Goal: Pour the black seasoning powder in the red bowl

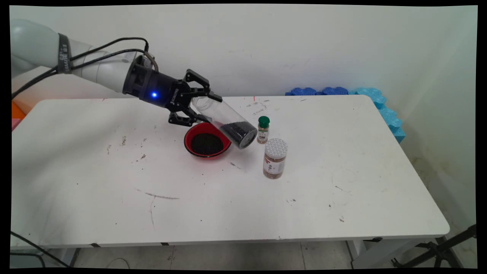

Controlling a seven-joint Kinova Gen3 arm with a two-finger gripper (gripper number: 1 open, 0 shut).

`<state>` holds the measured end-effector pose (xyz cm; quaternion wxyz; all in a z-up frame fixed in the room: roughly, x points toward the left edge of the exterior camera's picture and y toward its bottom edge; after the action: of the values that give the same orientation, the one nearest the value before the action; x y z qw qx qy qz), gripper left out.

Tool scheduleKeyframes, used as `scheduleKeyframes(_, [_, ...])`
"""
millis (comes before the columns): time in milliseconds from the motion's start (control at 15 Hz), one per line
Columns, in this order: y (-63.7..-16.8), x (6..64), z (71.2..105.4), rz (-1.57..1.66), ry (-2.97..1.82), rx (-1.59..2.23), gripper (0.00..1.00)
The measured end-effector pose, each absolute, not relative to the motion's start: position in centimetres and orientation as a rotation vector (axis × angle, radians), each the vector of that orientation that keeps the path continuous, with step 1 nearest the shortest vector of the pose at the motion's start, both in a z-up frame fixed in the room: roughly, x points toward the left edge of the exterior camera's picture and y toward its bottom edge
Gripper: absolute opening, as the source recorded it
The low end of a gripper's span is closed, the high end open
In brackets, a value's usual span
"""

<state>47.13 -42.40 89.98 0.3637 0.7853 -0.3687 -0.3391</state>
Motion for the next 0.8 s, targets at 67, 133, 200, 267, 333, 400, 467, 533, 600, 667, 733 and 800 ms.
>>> scheduleKeyframes(67, [-42.5, 47.1, 89.8, -0.887, -0.923, 2.035, 0.00])
scheduleKeyframes(133, [-42.5, 47.1, 89.6, -0.900, -0.901, 2.048, 0.00])
scheduleKeyframes(200, [-42.6, 47.0, 89.4, -0.912, -0.880, 2.060, 0.00])
scheduleKeyframes(267, [-42.6, 47.0, 89.3, -0.921, -0.862, 2.070, 0.00])
scheduleKeyframes(333, [-42.7, 47.0, 89.1, -0.931, -0.842, 2.081, 0.00])
scheduleKeyframes(400, [-42.8, 47.0, 88.9, -0.941, -0.821, 2.092, 0.00])
scheduleKeyframes(467, [-42.8, 47.0, 88.8, -0.950, -0.803, 2.101, 0.00])
scheduleKeyframes(533, [-42.8, 47.0, 88.6, -0.960, -0.781, 2.111, 0.00])
scheduleKeyframes(600, [-42.9, 47.0, 88.5, -0.969, -0.760, 2.120, 0.00])
scheduleKeyframes(667, [-42.9, 47.0, 88.3, -0.977, -0.743, 2.128, 0.00])
scheduleKeyframes(733, [-42.9, 47.0, 88.2, -0.985, -0.726, 2.136, 0.00])
scheduleKeyframes(800, [-42.9, 47.1, 88.0, -0.992, -0.712, 2.143, 0.00])
